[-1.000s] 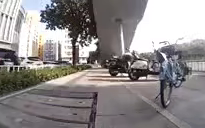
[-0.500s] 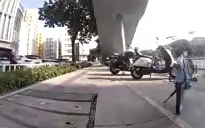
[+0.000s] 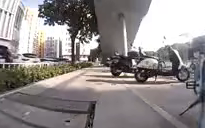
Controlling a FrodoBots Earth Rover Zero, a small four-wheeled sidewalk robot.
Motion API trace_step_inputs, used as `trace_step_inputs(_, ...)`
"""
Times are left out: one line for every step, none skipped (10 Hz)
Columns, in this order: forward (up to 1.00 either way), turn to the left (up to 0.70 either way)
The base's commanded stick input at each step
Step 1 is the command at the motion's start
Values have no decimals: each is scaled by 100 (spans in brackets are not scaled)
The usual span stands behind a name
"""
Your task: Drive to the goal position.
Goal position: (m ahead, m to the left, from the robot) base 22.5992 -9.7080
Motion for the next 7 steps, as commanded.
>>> trace_step_inputs(70,0)
trace_step_inputs(70,0)
trace_step_inputs(70,0)
trace_step_inputs(70,0)
trace_step_inputs(70,0)
trace_step_inputs(70,0)
trace_step_inputs(70,1)
